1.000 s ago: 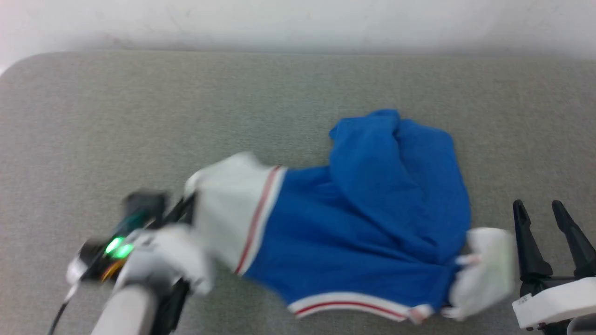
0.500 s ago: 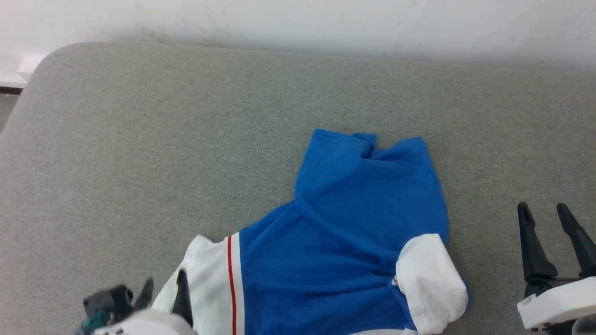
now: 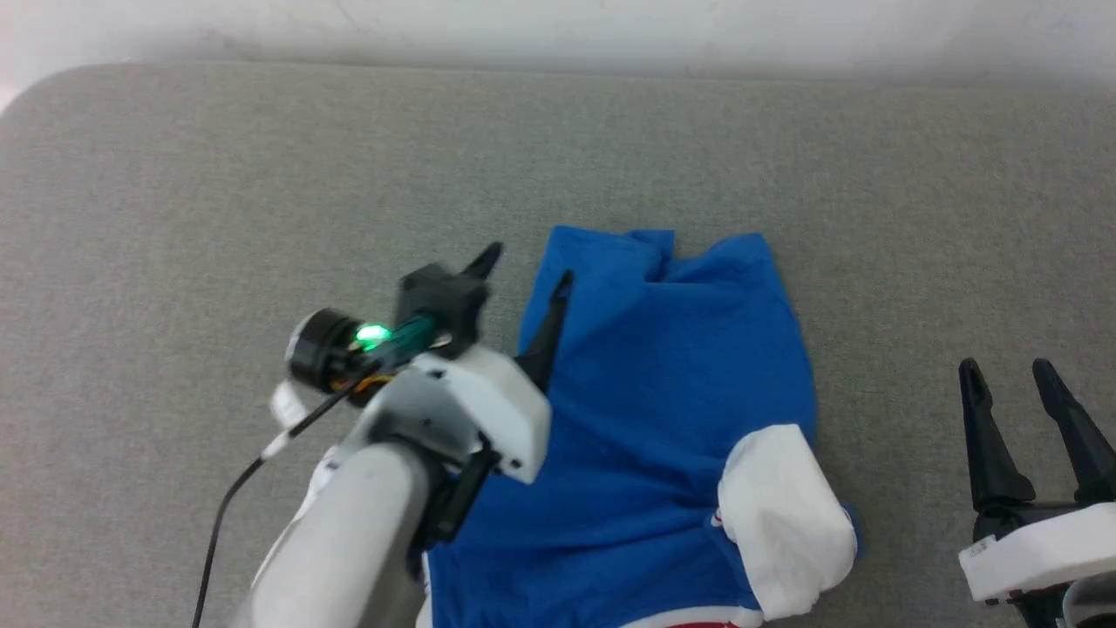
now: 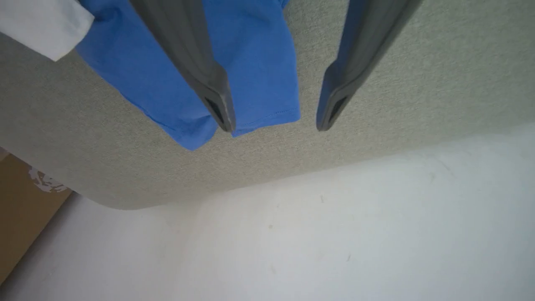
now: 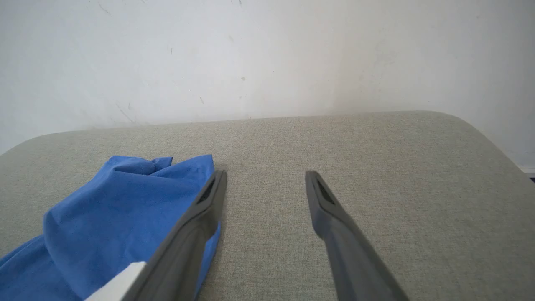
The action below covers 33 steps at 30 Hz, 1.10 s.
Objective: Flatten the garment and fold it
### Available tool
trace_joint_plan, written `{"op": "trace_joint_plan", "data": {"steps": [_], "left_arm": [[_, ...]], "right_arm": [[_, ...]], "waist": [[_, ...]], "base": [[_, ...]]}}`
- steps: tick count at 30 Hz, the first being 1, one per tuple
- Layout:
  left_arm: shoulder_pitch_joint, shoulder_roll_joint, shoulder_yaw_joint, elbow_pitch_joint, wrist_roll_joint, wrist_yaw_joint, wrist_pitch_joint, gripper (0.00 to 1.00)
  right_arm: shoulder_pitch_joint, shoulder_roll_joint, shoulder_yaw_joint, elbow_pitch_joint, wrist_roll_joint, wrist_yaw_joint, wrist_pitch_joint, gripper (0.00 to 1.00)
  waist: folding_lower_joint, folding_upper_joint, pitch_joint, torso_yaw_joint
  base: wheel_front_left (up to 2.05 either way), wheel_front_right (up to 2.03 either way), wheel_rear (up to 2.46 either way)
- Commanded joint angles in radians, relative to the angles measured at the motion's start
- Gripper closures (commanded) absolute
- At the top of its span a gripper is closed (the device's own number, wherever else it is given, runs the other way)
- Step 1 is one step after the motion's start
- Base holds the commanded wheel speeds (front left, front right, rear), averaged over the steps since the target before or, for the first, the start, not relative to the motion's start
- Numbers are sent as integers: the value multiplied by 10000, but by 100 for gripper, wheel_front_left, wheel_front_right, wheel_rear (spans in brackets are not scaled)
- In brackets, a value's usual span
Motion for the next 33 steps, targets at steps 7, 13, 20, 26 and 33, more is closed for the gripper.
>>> {"op": "trace_joint_plan", "data": {"steps": [7,13,20,26,33], "left_arm": [[-1656,-676,-1463,2484,450,-1077,396,0],[-2532,-652,-1974,4563,1068,-1142,559,0],[-3057,-686,-2022,5905,1025,-1238,290,100],[-3917,-978,-1423,5448,366,-1161,-245,100],[-5691,-442,-551,5026,274,-957,-216,100]], "right_arm": [[-354,20,35,-89,146,-9,7,0],[-517,20,71,20,282,-9,-55,0],[-672,20,64,159,374,-9,-213,0],[-730,20,42,254,419,-9,-301,0],[-962,20,275,299,480,-9,-377,0]], "waist": [[-1,0,752,-961],[-1,0,1134,-1426],[-1,0,1375,-1678],[-1,0,1448,-1659],[-1,0,1789,-1973]], "base": [[0,0,0],[0,0,0],[0,0,0],[0,0,0],[0,0,0]]}}
